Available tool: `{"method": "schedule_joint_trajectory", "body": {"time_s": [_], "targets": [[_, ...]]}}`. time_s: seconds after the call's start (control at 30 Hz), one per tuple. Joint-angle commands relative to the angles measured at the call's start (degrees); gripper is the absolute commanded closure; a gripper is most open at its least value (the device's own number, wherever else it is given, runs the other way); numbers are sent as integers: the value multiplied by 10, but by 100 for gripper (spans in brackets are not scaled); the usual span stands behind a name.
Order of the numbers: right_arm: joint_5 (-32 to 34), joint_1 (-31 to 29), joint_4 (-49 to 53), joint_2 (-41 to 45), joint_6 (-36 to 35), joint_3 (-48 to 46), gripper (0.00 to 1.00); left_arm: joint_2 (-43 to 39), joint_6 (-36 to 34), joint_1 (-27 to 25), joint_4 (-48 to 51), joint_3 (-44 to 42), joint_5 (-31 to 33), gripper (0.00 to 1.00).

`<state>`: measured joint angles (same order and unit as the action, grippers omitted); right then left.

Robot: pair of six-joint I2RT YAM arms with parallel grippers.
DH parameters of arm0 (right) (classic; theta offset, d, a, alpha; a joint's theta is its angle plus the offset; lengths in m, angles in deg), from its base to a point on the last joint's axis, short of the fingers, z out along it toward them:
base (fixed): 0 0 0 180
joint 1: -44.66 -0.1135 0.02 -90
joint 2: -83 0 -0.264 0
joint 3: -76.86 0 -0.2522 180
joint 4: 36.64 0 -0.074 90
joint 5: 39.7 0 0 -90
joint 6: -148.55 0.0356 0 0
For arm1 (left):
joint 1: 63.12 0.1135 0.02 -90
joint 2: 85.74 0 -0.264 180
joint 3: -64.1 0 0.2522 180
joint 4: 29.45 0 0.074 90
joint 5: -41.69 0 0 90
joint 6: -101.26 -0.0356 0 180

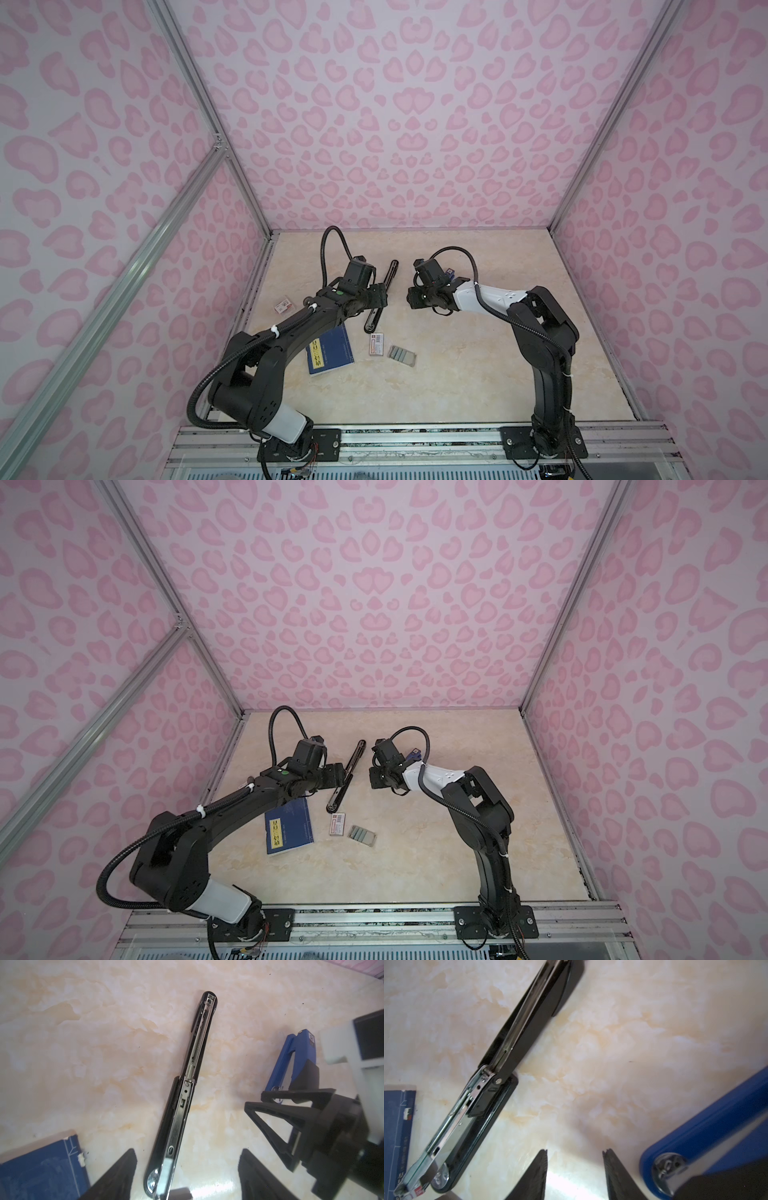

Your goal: Load the staples into the stapler

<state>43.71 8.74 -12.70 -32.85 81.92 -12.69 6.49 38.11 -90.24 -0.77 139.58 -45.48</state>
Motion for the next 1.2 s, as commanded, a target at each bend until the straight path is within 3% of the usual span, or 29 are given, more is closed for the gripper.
{"method": "schedule_joint_trajectory", "body": {"time_s": [0.0, 0.37, 0.6, 0.8, 1.17], "targets": [[18, 6, -14, -4, 10, -10, 53, 57, -30, 1, -11, 51, 14, 20], [32, 20, -7, 20, 13, -31, 53, 303, -84, 19, 40, 304, 16, 19], [35, 25, -12, 45, 13, -54, 53, 384, -116, 24, 81, 408, -71, 26], [26, 30, -30, 49, 25, -78, 53, 393, -126, 17, 87, 411, -130, 35], [54, 56, -25, 35, 67, -91, 53, 354, -147, -25, 81, 350, -148, 46]]}}
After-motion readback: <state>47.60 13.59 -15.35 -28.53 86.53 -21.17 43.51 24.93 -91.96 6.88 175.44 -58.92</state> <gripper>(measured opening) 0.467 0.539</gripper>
